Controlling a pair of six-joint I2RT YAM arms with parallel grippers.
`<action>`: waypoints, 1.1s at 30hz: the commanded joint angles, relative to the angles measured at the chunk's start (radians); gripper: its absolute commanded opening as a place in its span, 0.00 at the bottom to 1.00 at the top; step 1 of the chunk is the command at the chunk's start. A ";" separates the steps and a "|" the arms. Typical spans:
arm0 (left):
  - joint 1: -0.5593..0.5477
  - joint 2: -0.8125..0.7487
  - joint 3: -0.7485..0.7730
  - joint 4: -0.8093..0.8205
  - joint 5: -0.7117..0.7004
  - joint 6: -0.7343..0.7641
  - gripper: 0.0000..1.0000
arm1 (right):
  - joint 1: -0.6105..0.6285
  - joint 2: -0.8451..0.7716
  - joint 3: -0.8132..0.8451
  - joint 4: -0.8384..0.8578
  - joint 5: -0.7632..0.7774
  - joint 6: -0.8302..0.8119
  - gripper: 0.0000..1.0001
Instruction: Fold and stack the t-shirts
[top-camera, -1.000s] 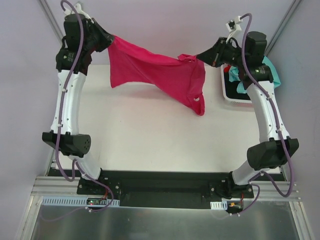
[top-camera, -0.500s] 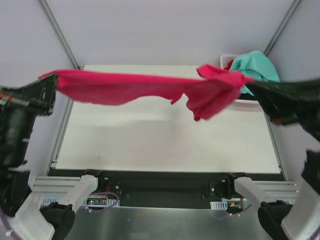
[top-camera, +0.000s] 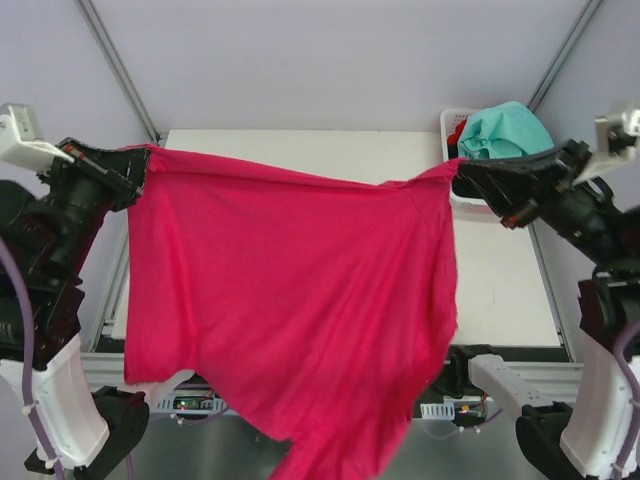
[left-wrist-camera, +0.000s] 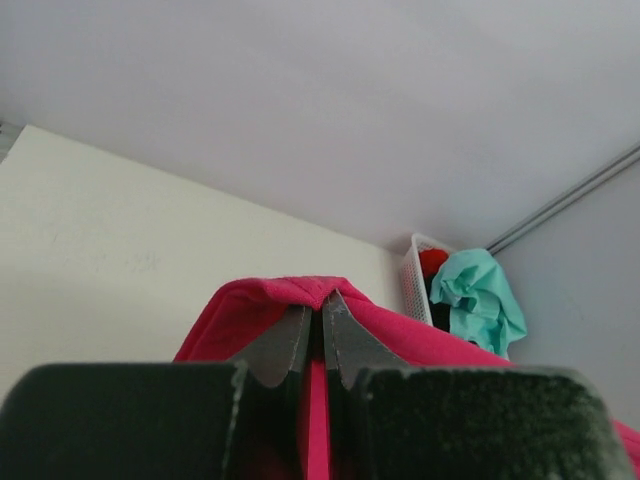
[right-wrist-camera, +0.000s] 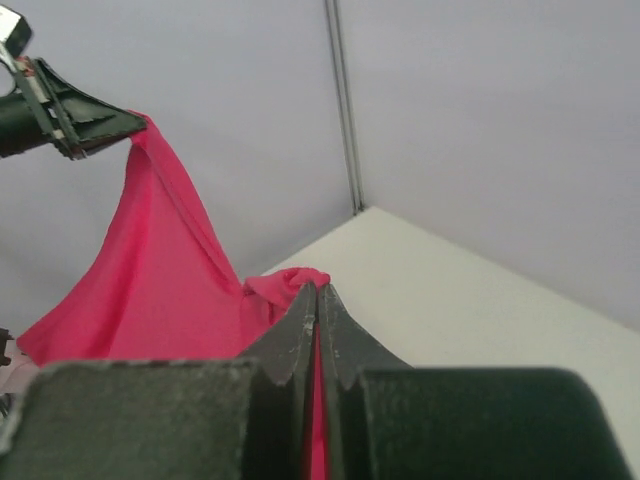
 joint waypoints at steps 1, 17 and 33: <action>-0.006 0.016 -0.028 0.024 -0.031 0.007 0.00 | -0.006 0.014 -0.029 -0.021 0.067 -0.052 0.01; -0.006 -0.004 -0.269 0.140 -0.009 -0.009 0.00 | -0.004 0.020 -0.252 0.068 0.104 -0.070 0.01; -0.006 -0.125 -0.821 0.200 0.104 -0.139 0.00 | 0.062 -0.055 -0.819 0.221 0.003 0.129 0.01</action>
